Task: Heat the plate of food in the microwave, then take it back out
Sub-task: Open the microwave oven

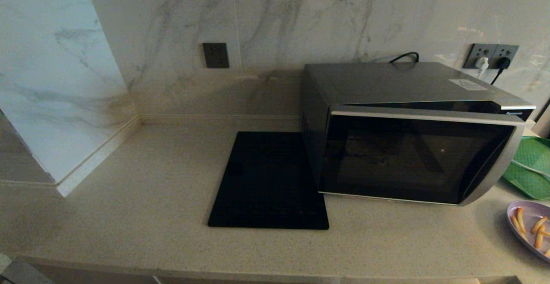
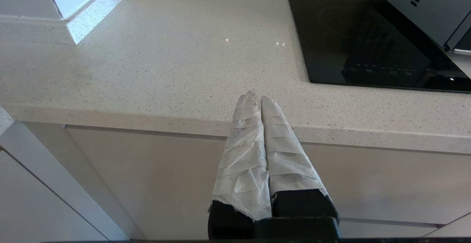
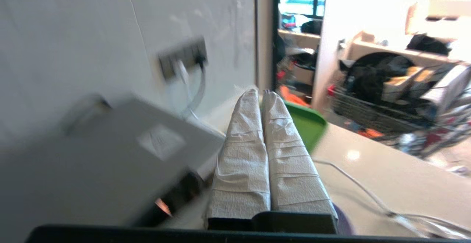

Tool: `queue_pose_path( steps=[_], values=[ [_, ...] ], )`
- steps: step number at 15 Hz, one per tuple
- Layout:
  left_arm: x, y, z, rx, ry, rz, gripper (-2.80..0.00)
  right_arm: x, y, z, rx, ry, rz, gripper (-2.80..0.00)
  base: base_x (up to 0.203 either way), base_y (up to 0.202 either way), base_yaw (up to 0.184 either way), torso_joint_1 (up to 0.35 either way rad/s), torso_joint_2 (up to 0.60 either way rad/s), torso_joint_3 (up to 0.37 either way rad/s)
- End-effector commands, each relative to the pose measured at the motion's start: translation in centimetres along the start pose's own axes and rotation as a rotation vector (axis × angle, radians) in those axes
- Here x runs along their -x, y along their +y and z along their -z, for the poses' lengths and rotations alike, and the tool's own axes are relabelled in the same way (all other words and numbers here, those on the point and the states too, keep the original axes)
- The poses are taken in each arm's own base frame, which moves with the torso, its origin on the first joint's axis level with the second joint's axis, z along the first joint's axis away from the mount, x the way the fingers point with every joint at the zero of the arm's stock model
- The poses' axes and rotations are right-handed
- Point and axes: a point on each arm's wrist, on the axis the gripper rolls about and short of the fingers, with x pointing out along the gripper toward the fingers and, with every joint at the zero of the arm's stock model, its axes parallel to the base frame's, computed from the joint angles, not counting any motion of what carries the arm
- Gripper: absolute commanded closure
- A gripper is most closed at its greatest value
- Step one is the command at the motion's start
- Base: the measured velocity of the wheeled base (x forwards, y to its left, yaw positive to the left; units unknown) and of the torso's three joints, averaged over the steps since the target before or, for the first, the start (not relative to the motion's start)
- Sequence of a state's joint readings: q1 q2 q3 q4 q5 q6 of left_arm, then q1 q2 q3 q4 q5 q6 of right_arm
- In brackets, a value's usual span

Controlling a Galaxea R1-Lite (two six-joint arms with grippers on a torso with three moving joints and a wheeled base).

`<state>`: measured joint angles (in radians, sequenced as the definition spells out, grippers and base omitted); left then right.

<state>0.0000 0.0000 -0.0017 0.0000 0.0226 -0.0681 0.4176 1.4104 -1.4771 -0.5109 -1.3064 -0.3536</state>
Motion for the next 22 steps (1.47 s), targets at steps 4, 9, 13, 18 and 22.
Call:
queue_pose_path(
  steps=[4,9,13,18,22],
  values=[
    [0.0,0.0,0.0,0.000,0.000,0.000,0.00,0.6,-1.3,-8.5,-0.315,-0.064,-0.034,0.00,0.000,0.000,0.000,0.000,0.00,0.000],
    [0.0,0.0,0.0,0.001,0.000,0.000,0.00,4.8,-3.8,-10.3,-0.200,0.097,-0.230,0.00,0.000,0.000,0.000,0.000,0.00,0.000],
    [0.0,0.0,0.0,0.001,0.000,0.000,0.00,6.3,-1.6,-8.7,-0.035,0.165,-0.215,0.00,0.000,0.000,0.000,0.000,0.00,0.000],
    [0.0,0.0,0.0,0.001,0.000,0.000,0.00,5.9,-0.8,-7.0,0.116,0.143,-0.183,0.00,0.000,0.000,0.000,0.000,0.00,0.000],
    [0.0,0.0,0.0,0.001,0.000,0.000,0.00,-0.8,-0.9,-2.9,0.416,0.002,-0.098,0.00,0.000,0.000,0.000,0.000,0.00,0.000]
  ],
)
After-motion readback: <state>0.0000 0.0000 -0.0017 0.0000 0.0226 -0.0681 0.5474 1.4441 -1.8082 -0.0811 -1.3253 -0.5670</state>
